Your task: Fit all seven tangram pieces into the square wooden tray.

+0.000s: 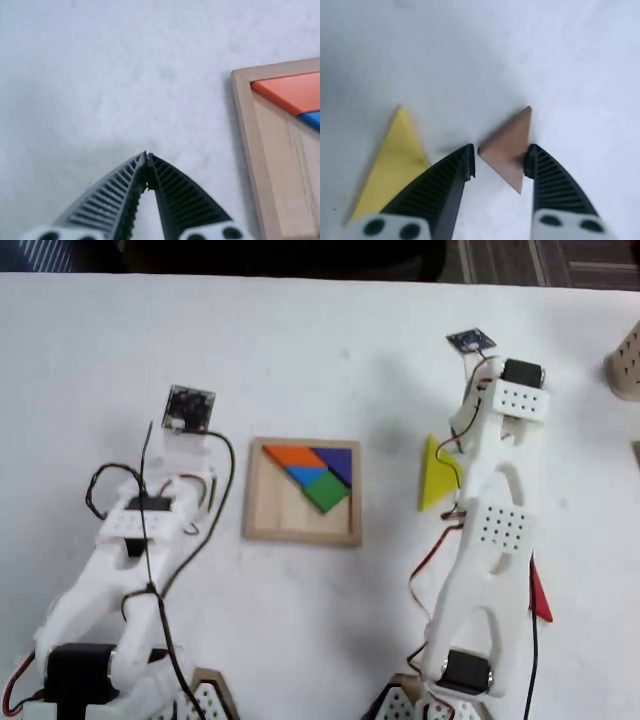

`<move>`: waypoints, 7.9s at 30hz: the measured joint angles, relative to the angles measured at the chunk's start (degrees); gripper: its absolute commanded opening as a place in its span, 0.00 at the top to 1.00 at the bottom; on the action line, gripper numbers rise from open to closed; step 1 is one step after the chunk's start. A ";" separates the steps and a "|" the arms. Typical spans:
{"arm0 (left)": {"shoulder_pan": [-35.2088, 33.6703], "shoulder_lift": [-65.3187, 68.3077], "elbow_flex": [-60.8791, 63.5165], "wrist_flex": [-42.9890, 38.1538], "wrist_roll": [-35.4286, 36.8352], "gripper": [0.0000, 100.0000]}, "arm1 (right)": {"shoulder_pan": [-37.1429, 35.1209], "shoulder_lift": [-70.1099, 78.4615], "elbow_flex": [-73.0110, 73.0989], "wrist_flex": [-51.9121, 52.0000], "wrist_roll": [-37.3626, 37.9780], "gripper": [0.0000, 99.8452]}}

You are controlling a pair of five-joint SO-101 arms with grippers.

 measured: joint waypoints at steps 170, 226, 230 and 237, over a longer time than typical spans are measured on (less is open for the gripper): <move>47.30 15.47 -14.07 5.98 0.00 0.98 | 2.37 -88.88 127.38 -36.31 -12.48 0.98; 33.58 14.95 -15.91 16.62 0.00 0.98 | 2.46 -88.97 127.91 -36.40 -12.48 0.98; 35.25 14.95 -15.91 16.62 0.00 0.98 | 2.46 -88.97 127.91 -36.84 -12.48 0.98; 38.15 14.95 -16.00 17.67 0.00 0.98 | 2.46 -88.97 127.91 -37.01 -12.48 0.98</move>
